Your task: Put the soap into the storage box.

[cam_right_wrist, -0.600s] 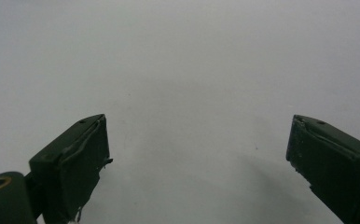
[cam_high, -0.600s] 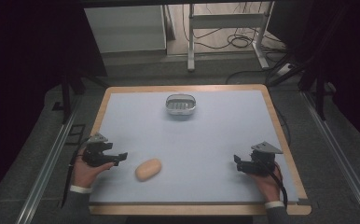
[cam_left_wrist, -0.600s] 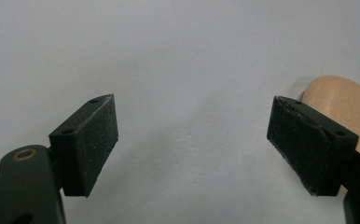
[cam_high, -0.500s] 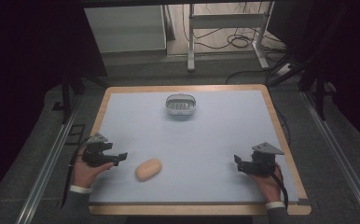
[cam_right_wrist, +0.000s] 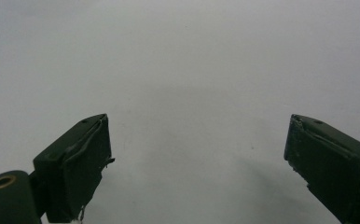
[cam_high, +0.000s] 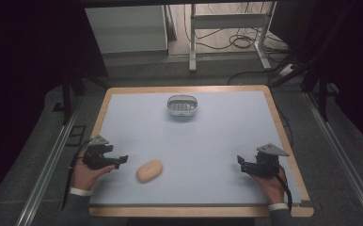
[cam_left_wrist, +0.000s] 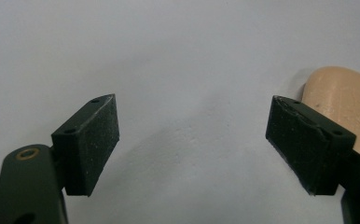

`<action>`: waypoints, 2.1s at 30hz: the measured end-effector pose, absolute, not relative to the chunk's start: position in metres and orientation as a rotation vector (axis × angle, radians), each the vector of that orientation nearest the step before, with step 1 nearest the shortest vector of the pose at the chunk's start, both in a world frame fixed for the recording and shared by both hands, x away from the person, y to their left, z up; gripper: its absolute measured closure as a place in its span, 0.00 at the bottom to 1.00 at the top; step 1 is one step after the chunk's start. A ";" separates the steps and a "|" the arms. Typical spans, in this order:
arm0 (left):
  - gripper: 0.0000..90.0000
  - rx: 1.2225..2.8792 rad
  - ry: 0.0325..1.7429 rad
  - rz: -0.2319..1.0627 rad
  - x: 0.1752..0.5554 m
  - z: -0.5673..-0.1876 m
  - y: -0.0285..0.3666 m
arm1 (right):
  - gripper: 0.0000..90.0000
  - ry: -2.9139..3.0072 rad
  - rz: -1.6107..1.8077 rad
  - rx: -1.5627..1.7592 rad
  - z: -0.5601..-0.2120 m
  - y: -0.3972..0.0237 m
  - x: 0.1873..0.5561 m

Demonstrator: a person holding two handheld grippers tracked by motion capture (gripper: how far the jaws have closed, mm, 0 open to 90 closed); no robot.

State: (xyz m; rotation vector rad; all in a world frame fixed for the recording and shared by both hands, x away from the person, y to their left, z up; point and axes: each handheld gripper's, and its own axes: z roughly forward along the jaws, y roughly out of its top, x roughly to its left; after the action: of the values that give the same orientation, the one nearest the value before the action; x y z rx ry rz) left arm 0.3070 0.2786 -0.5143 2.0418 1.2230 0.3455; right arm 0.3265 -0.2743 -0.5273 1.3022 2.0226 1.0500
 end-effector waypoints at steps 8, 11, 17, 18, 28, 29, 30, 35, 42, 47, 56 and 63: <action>0.20 2.072 1.221 0.338 0.309 -0.515 0.272 | 0.08 2.022 1.062 1.297 -0.527 -0.275 0.326; 0.21 2.112 1.179 0.319 0.310 -0.510 0.265 | 0.09 2.025 1.058 1.286 -0.527 -0.275 0.325; 0.21 2.155 1.140 0.328 0.314 -0.500 0.258 | 0.09 2.025 1.042 1.276 -0.527 -0.273 0.325; 0.21 2.155 1.140 0.328 0.314 -0.500 0.258 | 0.09 2.025 1.039 1.273 -0.527 -0.273 0.325; 0.21 2.213 1.094 0.305 0.318 -0.487 0.236 | 0.09 2.026 1.038 1.277 -0.527 -0.273 0.325; 0.21 2.219 1.084 0.306 0.318 -0.486 0.234 | 0.09 2.026 1.038 1.278 -0.527 -0.273 0.325; 0.21 2.226 1.076 0.302 0.317 -0.485 0.231 | 0.09 2.026 1.039 1.279 -0.527 -0.273 0.325; 0.21 2.270 1.040 0.287 0.316 -0.484 0.219 | 0.09 2.028 1.037 1.280 -0.528 -0.273 0.325; 0.21 2.295 1.007 0.282 0.312 -0.486 0.207 | 0.09 2.029 1.035 1.279 -0.528 -0.273 0.325; 0.21 2.311 0.990 0.280 0.309 -0.487 0.201 | 0.10 2.038 1.037 1.264 -0.528 -0.272 0.325; 0.21 2.349 0.954 0.249 0.302 -0.489 0.190 | 0.09 2.040 1.045 1.269 -0.528 -0.273 0.325; 0.21 2.372 0.936 0.235 0.299 -0.492 0.184 | 0.09 2.039 1.046 1.269 -0.528 -0.273 0.325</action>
State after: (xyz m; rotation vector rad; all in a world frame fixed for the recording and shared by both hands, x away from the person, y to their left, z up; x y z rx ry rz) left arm 0.2991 0.1837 -0.4920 2.3722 0.9363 0.2346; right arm 0.3252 -0.2731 -0.5275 1.2685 2.0387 1.0464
